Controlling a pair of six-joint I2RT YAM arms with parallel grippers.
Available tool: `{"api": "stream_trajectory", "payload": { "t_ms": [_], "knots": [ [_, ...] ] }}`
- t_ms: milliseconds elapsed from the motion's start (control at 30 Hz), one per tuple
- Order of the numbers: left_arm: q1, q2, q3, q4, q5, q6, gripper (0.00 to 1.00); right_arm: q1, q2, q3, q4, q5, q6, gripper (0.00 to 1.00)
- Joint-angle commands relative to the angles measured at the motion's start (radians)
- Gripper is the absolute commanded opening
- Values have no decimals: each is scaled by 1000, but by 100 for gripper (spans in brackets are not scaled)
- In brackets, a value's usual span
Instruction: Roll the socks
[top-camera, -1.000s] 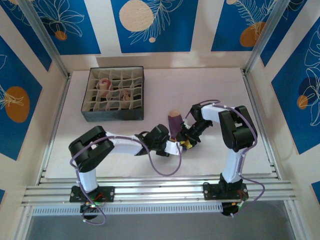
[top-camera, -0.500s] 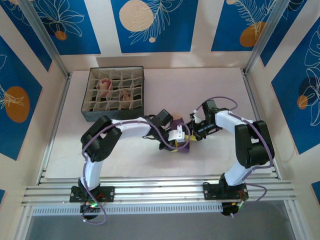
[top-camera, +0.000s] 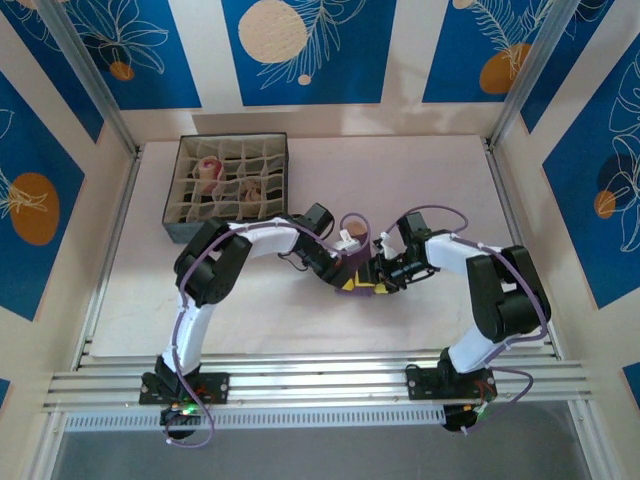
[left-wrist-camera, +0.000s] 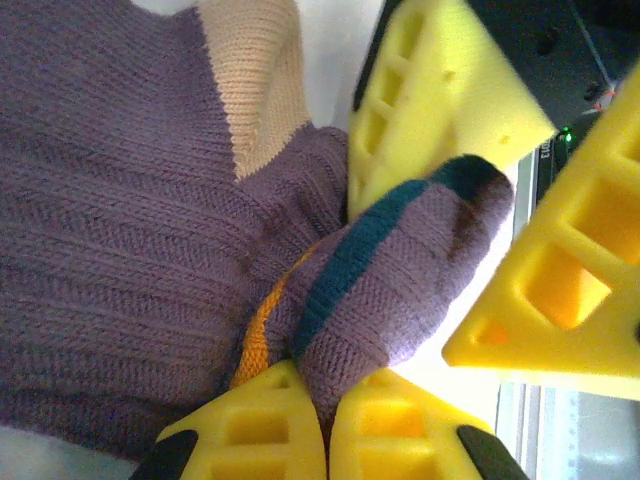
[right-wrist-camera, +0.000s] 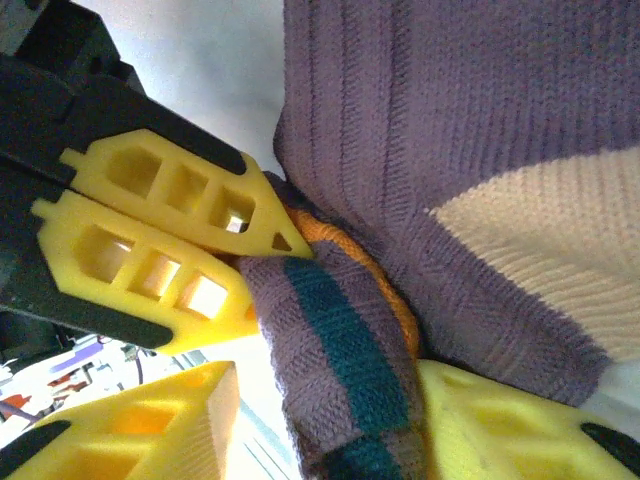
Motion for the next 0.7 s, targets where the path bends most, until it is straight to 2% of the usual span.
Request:
{"api": "stream_trajectory", "payload": {
  "t_ms": [0,133,300,400,667],
  "knots": [
    [8,55,-33,-39,-124,-53,0,20,-30,-14,-12,6,15,43],
    [7,17,-65,8,-121,-20,0,15,7,6,-56,81,33,28],
    [7,-100,-170,128,-144,58,15,-8,89,49,-134,140,45,11],
    [7,-168,-205,146,-189,122,18,-11,109,62,-146,139,57,8],
    [-6,-351,-365,334,-268,276,19,-18,180,107,-193,90,31,4]
  ]
}}
